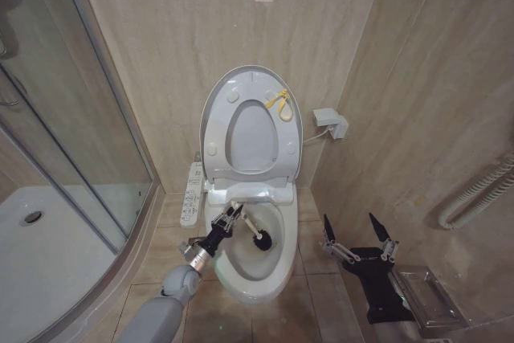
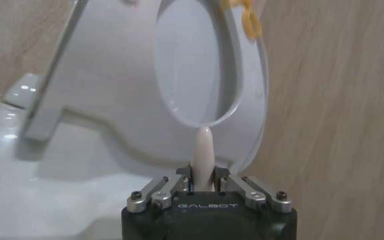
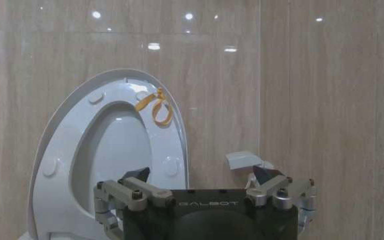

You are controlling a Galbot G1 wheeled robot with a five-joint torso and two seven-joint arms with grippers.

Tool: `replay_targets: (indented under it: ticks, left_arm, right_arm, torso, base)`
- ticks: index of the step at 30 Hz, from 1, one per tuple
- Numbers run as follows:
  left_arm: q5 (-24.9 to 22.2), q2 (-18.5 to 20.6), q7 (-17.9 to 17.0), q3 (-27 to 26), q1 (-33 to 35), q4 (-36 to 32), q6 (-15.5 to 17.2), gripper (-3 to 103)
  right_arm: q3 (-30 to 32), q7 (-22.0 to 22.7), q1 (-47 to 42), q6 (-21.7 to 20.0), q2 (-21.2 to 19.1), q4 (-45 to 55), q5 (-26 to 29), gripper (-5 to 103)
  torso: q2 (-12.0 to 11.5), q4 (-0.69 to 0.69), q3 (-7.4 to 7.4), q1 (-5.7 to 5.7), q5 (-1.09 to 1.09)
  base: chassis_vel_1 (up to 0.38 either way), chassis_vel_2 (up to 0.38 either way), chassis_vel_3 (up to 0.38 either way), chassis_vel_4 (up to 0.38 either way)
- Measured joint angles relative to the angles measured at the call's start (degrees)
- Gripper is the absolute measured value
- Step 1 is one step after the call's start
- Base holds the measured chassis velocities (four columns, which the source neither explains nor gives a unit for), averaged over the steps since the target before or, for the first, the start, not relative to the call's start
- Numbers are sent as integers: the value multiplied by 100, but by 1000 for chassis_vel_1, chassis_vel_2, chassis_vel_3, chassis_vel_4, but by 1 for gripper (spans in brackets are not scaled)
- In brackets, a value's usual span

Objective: Open the toilet lid, clean the toilet bowl with a toilet brush, close the toilet lid, and flush.

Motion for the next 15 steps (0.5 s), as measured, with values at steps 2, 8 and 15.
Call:
replay_targets:
  ticks: [2,8,15]
  left_arm:
    - [-523,-28,-57,51,36,-267,185,21]
    - [-558,-77,-23,23,59,-165,195,21]
    - [772,-85,222,-174,110,93,-295,21]
  right_arm:
    - [0,0,0,0,0,0,0,100]
    - [0,0,0,0,0,0,-1,100]
    - [0,0,0,0,0,0,0,100]
  torso:
    - [0,-2,0,0,0]
    - [0,-1,0,0,0]
    - [0,1,0,0,-1]
  base:
    - [0,0,0,0]
    - [0,0,0,0]
    - [0,0,0,0]
